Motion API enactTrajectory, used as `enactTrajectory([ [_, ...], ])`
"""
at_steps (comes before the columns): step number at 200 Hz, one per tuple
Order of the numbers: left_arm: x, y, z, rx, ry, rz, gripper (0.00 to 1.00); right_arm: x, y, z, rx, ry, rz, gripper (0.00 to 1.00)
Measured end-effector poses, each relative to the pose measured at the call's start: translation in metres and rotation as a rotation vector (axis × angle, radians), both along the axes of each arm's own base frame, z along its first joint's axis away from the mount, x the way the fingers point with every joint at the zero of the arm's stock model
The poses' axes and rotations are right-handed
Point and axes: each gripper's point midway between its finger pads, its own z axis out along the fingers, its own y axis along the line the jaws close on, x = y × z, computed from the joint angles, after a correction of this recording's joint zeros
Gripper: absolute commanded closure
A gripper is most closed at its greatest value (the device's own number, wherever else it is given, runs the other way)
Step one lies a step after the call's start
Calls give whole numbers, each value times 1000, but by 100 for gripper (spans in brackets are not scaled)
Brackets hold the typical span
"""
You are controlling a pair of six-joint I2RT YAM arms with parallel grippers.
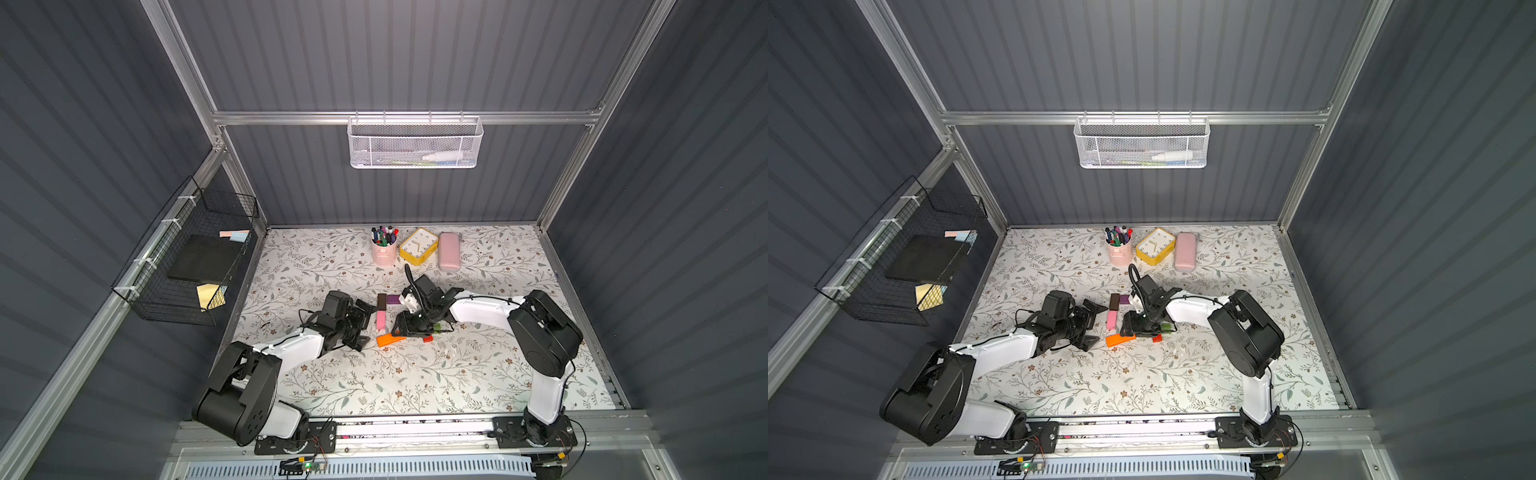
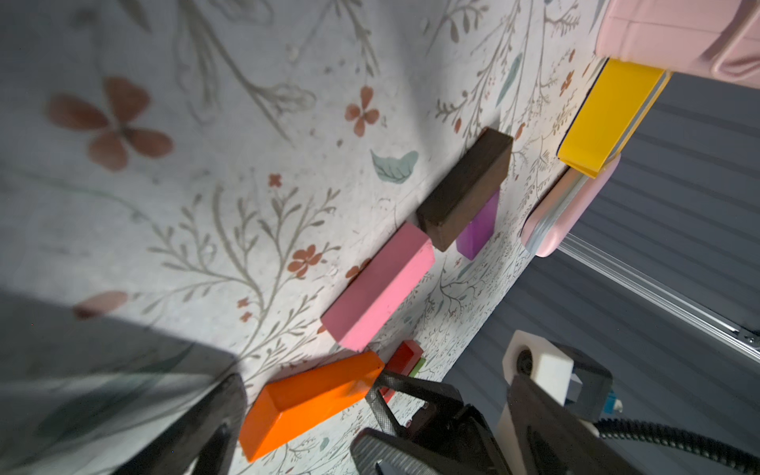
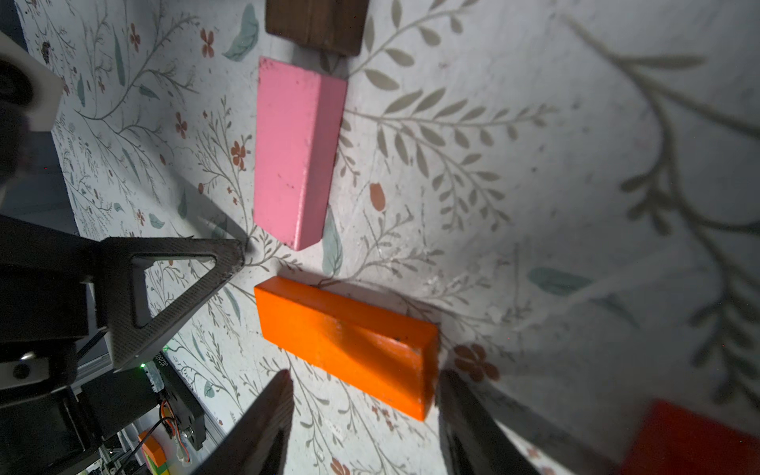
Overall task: Assemble the number 6 with building blocks
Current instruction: Assemble the building block at the center of the board.
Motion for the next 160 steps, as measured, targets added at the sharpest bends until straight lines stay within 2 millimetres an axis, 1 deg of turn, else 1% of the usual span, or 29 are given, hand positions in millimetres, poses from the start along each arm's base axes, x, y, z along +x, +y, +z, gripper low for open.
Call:
enactTrajectory([
  [60,-3,-13,5,-34,-1,-8,1,0,0,0,0,0,0,42],
  [160,-7,-15,5,-31,8,-14,1,-2,-1,-3,-2,3,0,42],
])
